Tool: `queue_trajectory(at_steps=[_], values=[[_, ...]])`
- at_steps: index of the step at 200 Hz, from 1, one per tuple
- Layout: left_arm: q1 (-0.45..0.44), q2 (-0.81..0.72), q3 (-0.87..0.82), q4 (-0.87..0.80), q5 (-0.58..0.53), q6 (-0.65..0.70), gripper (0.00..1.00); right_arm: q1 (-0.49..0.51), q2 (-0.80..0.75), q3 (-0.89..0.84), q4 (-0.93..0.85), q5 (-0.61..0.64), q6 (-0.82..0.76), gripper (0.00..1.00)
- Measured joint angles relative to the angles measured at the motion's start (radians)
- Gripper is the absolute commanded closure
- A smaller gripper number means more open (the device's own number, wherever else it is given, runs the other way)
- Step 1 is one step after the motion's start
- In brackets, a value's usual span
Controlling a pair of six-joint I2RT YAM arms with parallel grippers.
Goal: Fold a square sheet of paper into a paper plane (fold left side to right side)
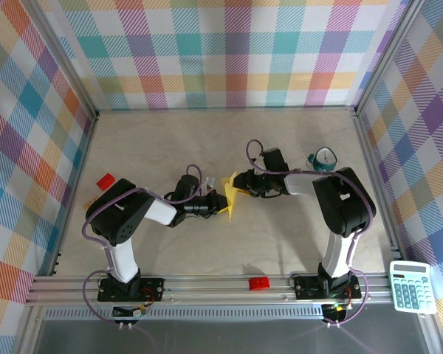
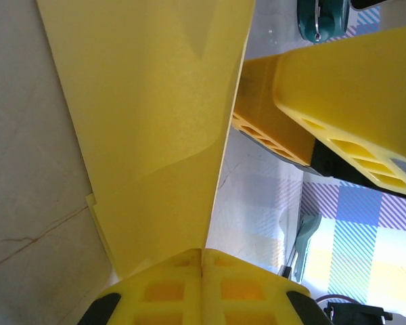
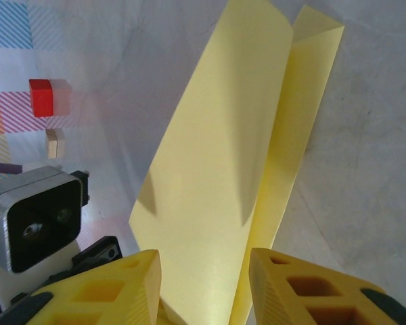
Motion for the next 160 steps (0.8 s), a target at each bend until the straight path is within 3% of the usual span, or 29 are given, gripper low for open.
queue_trajectory(at_steps=[160], values=[[0.0,0.043,0.0,0.072,0.008,-0.045,1.0,0.012,0.076,0.047,0.006,0.016,0.0,0.61]])
